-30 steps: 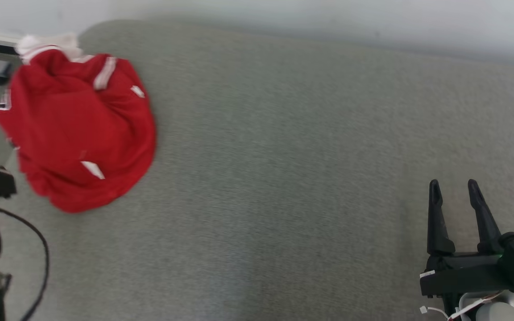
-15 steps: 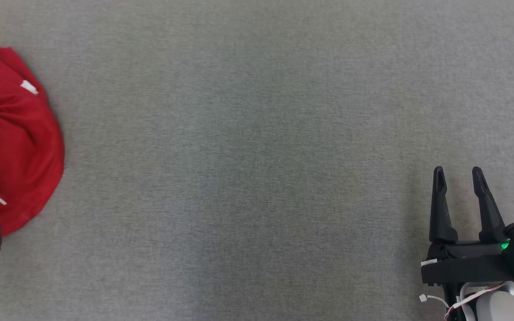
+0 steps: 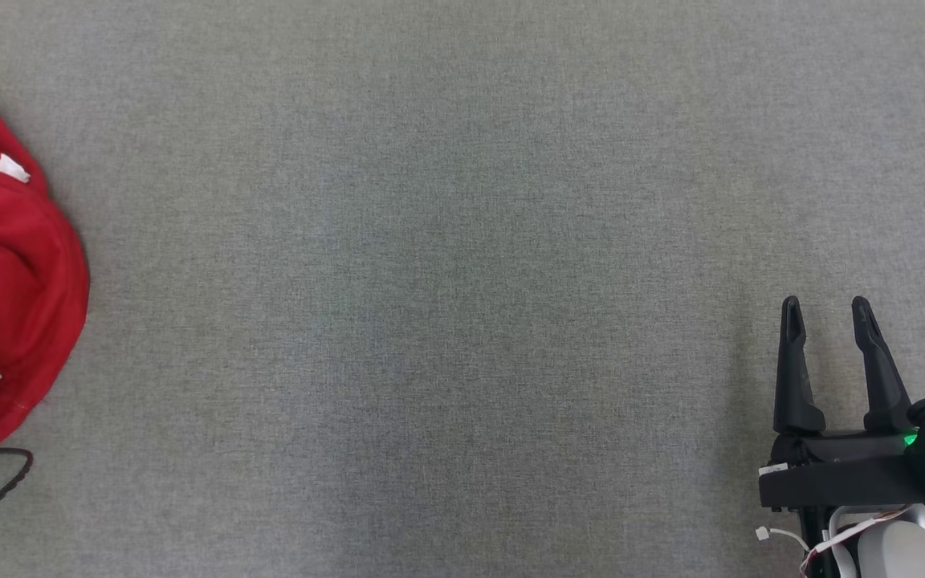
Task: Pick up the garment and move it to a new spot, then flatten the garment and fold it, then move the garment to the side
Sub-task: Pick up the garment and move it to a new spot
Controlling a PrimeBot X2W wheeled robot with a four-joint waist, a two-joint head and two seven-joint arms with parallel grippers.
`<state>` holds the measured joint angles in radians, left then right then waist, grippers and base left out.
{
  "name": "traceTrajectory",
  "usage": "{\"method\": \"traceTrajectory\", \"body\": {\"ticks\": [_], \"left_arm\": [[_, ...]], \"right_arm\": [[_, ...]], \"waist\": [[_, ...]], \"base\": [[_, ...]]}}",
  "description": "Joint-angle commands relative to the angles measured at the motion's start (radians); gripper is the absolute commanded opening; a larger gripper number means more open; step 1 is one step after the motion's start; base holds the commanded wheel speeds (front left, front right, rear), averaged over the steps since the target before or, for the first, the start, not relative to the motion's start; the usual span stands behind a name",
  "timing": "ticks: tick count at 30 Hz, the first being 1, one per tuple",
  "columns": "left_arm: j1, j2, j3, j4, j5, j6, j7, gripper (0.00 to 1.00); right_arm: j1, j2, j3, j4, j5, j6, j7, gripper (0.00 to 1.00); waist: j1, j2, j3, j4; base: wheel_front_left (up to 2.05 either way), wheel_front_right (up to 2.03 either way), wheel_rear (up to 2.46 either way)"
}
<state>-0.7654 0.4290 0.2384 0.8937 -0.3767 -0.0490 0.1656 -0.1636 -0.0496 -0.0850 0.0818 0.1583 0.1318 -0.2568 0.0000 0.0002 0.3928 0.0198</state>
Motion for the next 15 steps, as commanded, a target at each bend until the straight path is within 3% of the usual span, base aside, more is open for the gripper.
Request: {"method": "traceTrajectory", "body": {"ticks": [1,8,15], "left_arm": [[-0.013,-0.001,-0.006,0.012,0.0,-0.004,-0.024,0.0],[-0.063,0.022,-0.032,-0.032,0.032,-0.021,-0.187,0.0],[-0.13,0.052,-0.066,-0.179,0.058,-0.04,-0.288,0.0]], "right_arm": [[-0.001,-0.001,-0.002,0.001,-0.013,-0.002,-0.006,1.0],[0.022,-0.001,-0.004,0.01,-0.003,-0.002,-0.006,1.0],[0.045,-0.001,0.008,0.039,0.025,-0.002,-0.008,1.0]], "waist": [[0.0,-0.0002,-0.009,0.004],[0.0,-0.0002,-0.069,0.033],[0.0,-0.0002,-0.147,0.055]], "base": [[0.0,0.0,0.0],[0.0,0.0,0.0],[0.0,0.0,0.0]]}}
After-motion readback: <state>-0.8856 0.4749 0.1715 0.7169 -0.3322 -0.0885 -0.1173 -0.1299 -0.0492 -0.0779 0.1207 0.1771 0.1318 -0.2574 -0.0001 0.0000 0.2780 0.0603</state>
